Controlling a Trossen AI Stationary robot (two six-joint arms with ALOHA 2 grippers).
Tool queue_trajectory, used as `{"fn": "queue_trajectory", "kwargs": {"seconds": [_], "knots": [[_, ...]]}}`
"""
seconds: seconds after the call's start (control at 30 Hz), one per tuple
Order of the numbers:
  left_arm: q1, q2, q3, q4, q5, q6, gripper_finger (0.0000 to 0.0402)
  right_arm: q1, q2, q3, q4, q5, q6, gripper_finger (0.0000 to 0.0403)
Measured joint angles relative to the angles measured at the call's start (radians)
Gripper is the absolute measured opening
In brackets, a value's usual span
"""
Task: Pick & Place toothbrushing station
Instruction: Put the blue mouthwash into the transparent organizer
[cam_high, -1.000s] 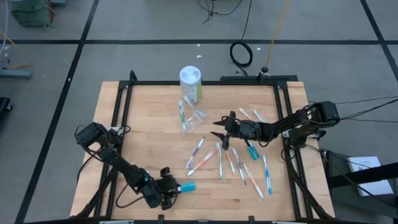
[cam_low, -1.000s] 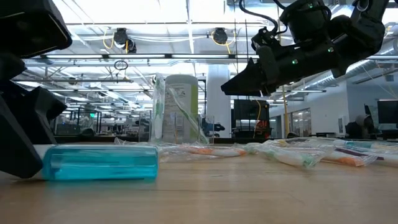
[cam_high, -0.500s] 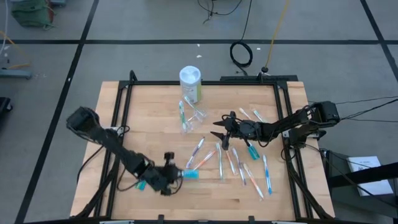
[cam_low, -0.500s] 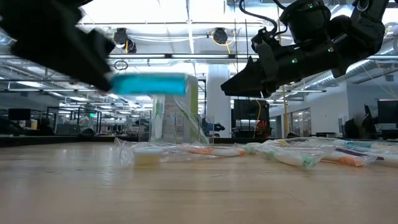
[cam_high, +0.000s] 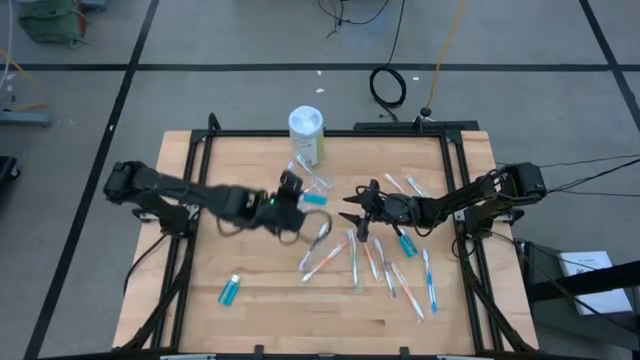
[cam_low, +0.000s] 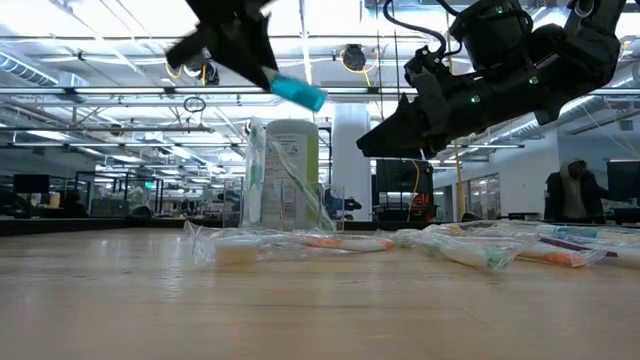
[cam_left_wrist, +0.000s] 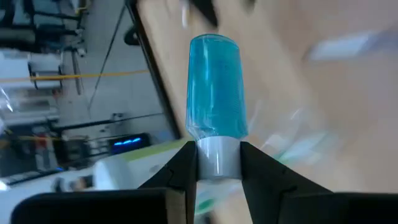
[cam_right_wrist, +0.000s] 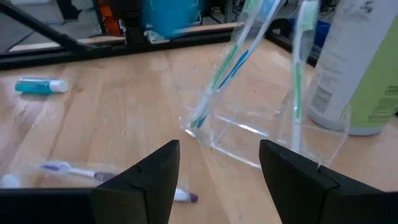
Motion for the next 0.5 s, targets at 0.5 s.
{"fn": "queue_trajectory", "kwargs": {"seconds": [0.5], "knots": [[0.23, 0.156, -0.019, -0.004, 0.06, 0.59, 0.0093, 0.03, 0.0, 0.0, -0.003, 0.001, -0.007, 0.0212]]}}
